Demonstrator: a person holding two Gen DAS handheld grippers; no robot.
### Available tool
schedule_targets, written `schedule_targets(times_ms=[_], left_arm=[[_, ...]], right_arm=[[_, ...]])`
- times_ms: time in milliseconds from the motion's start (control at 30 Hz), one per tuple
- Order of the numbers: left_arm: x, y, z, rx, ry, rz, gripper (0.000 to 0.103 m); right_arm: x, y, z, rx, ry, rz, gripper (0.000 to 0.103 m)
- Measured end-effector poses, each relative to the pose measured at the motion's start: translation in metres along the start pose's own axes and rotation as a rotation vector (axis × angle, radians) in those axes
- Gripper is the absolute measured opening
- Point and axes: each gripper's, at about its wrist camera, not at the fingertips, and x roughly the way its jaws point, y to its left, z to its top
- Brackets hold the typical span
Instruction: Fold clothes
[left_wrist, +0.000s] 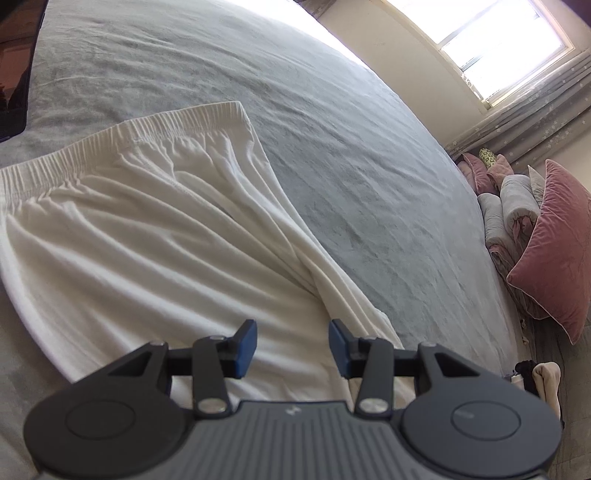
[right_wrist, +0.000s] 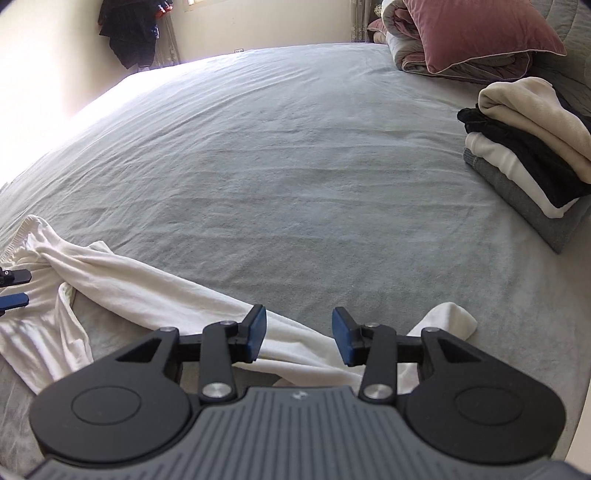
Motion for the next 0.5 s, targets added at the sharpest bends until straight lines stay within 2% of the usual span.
schedule_targets(times_ms=[267,500], left_arm=[[-0.007,0.006,0.002,0.011,-0.014,0.002,0.043],[-0.014,0.005,0.004,0.058,-0.023,0.022,0.047]], right_arm=[[0.024,0.051,0.011,-0.128,0.025,0.102,0.044],[0.036,0.080,0.018,-0.183,0.049,0.144,0.044]])
